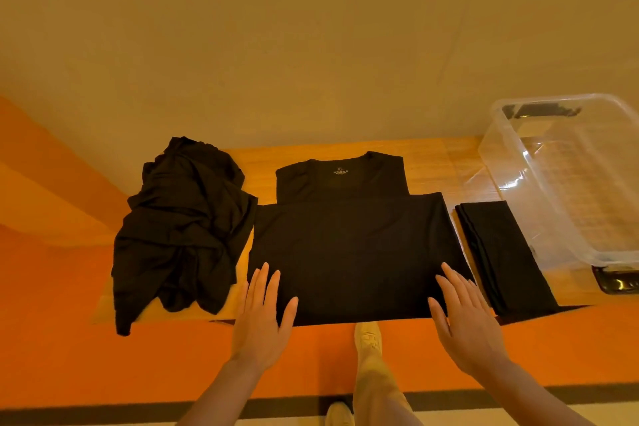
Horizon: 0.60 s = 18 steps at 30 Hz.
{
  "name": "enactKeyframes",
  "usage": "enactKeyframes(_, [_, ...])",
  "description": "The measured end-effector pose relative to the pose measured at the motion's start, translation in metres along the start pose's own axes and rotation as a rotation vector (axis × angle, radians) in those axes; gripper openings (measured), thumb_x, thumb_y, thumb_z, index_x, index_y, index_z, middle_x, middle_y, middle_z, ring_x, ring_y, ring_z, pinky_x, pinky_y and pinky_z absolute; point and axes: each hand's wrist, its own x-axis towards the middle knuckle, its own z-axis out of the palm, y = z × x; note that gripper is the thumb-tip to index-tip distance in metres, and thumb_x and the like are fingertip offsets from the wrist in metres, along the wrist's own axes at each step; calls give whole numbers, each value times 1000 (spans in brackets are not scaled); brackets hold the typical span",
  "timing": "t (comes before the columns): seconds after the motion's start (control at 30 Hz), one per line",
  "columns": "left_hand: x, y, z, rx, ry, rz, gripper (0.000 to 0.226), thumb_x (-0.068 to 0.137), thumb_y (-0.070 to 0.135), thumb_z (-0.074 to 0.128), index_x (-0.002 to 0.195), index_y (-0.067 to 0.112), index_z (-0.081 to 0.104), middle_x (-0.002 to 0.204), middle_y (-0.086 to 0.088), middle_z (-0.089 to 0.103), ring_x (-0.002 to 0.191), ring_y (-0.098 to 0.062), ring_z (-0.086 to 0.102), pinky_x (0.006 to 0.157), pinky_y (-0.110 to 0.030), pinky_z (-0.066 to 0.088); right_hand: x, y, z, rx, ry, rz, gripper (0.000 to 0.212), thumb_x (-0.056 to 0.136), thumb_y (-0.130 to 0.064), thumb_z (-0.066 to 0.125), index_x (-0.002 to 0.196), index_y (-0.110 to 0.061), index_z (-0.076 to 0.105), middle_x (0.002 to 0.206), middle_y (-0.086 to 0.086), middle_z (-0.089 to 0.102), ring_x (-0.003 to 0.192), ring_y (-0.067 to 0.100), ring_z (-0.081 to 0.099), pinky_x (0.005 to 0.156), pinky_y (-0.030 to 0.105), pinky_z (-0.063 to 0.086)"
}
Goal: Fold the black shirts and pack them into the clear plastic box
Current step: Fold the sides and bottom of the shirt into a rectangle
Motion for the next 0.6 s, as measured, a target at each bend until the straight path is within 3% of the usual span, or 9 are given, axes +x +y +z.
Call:
enactKeyframes(0.1, [20,15,-2,-6,39,20,77,91,63,3,151,20,23,161,0,11,147,-13,-2,119,-32,-2,26,-11,-4,17,-1,-68,65,96,-53,19,142,-14,43,154,3,32,142,18,28,116,37,23])
enactKeyframes(0.3, [96,45,-6,122,-5,79,74,90,58,-3,153,22,11,162,-2,1,148,-17,-5,119,-34,-4,111,-29,6,-67,-73,-169,67,94,-54,6,152,-23,16,160,-3,7,147,13,0,119,34,1])
enactKeyframes(0.47, [134,31,6,205,-79,33,72,88,65,-6,150,28,-8,161,1,-12,147,-17,-15,120,-38,-8,153,-8,17,-109,-110,-38,69,89,-61,-5,150,-29,-5,160,-6,-10,145,13,-16,118,32,-12])
enactKeyframes(0.6, [144,27,8,208,-50,43,75,90,68,5,153,27,0,161,-1,-6,148,-17,-11,121,-40,-4,157,3,17,-102,-109,22,70,92,-62,-1,152,-25,-5,160,-6,-11,146,11,-18,118,31,-13])
